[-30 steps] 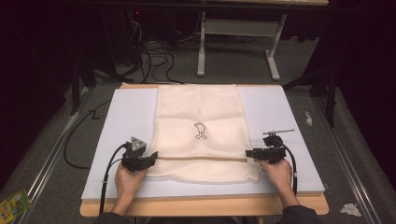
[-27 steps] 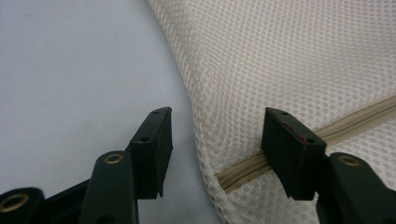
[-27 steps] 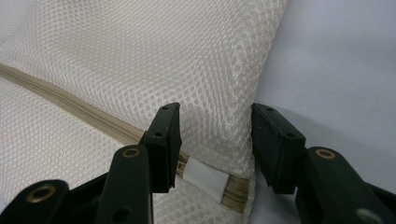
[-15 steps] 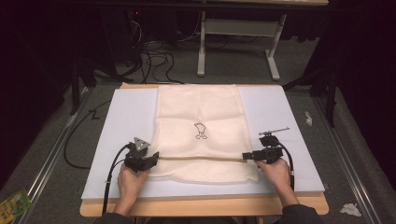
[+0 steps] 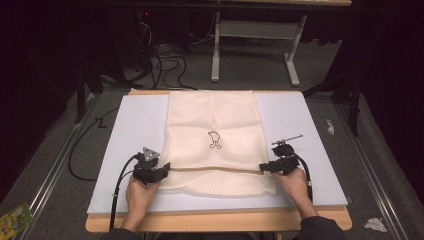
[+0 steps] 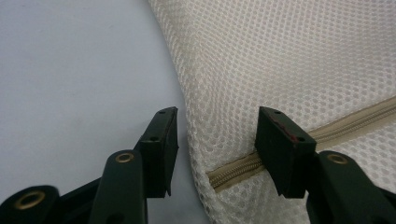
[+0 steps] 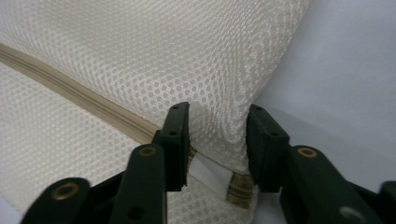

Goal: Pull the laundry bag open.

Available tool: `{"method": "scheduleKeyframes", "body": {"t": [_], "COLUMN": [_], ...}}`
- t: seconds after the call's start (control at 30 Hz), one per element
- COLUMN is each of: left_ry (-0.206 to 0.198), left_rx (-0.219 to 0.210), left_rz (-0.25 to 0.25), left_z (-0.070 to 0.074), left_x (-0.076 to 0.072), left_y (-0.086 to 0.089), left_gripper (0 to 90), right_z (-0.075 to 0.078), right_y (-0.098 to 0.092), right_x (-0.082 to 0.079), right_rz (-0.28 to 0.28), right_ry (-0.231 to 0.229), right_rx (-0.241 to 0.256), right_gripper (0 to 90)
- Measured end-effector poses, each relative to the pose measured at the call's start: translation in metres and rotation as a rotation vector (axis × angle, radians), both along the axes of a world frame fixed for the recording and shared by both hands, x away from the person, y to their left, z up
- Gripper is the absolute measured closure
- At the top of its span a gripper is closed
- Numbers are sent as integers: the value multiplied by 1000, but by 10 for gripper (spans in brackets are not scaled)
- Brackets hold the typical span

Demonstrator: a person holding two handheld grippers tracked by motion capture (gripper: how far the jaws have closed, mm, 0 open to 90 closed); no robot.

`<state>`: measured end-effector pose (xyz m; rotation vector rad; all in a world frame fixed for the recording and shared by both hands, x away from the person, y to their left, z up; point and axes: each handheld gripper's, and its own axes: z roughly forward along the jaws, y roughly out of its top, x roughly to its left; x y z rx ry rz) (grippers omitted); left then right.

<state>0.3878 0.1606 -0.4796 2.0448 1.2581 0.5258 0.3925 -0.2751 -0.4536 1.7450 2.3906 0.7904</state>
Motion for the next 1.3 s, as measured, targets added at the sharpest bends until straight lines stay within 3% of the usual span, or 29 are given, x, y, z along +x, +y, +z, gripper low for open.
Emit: {"method": "scheduleKeyframes", "body": {"t": [0.07, 0.17, 0.27, 0.63, 0.83, 1.03, 1.17, 1.3], "left_ry": [-1, -2, -3, -1, -14, -32, -22, -22], "left_rx": [4, 7, 18, 1, 11, -12, -37, -14], "left_rz": [1, 3, -2, -20, -45, -88, -113, -147], "left_z": [0, 0, 1, 3, 11, 23, 28, 33], "left_x": [0, -1, -1, 2, 0, -2, -2, -3], "left_y": [-1, -1, -2, 3, -1, -10, -17, -31], "left_gripper": [489, 496, 504, 445, 433, 423, 424, 430], "right_z": [-1, -3, -3, 10, 15, 23, 25, 26], "right_y": [-1, -4, -5, -16, -18, -16, -16, -15], "right_x": [-1, -2, -2, -4, -5, -5, -5, -5], "right_rz": [-2, 15, 34, 49, 54, 65, 65, 67], "right_ry": [-14, -33, -46, -107, -126, -145, -152, -162], "right_rx": [-15, 18, 20, 123, 134, 132, 134, 135], "right_gripper": [776, 857, 863, 872, 872, 873, 873, 874]}}
